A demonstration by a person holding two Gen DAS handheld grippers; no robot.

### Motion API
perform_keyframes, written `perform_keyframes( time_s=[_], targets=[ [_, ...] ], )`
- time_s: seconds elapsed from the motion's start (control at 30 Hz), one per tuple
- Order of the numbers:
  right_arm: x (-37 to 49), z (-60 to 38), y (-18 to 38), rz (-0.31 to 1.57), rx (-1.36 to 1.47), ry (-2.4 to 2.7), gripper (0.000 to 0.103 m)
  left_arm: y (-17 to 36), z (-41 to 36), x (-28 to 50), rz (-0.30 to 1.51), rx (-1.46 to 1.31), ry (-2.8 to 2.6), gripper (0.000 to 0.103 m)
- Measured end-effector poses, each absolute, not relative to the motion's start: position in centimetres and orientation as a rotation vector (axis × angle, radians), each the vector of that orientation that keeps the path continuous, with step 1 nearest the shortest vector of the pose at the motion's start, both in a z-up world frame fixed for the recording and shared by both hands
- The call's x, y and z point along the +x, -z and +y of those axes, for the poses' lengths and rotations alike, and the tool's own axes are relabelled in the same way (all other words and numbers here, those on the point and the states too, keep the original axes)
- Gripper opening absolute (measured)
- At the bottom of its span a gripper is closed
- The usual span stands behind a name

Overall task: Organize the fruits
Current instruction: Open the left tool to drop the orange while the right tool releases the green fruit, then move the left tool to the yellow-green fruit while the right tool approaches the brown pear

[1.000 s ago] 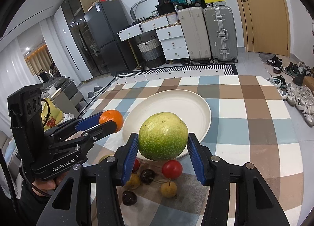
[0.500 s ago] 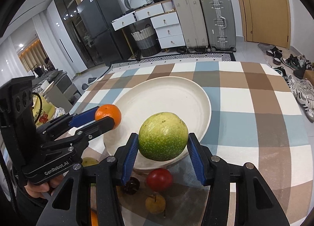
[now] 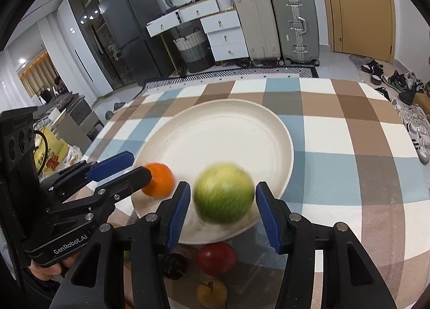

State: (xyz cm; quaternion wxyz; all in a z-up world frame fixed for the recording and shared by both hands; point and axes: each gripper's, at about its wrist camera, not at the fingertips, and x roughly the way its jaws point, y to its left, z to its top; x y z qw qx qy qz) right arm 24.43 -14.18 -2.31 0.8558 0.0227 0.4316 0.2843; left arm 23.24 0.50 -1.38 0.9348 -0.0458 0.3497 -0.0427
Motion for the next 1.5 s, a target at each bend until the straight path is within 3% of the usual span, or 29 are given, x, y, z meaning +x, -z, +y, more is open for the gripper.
perform_keyframes(
  time_s=[0.03,0.1,0.27,0.33,0.77,1.5],
  targets=[
    [24.2,-14.3,2.0,0.899,0.045,-0.595,0.054,1.1,0.6,22.9,0.707,-0.100,0.074,0.063],
    [23.5,-15.0,1.1,0.866,0.040,-0.585,0.070,0.5,1.2,21.9,0.669,-0.113,0.062,0.082],
    [21.6,-16.9,-0.6,0.822,0.050,-0.613,0.100,-0.7,2.0,19.3,0.630,-0.094,0.051,0.094],
    [20.8,-17.2,-1.0,0.814,0.031,-0.613,0.102,-1.0,2.4,17.8,0.613,-0.096,0.055,0.102],
    [16.9,-17.9,0.2,0.835,-0.078,-0.606,0.103,-0.1,3.7,10.6,0.606,-0.103,0.044,0.102],
    [16.4,-17.2,3.5,0.924,-0.154,-0.613,0.103,2.1,1.3,11.1,0.687,-0.063,0.078,0.102]
  ],
)
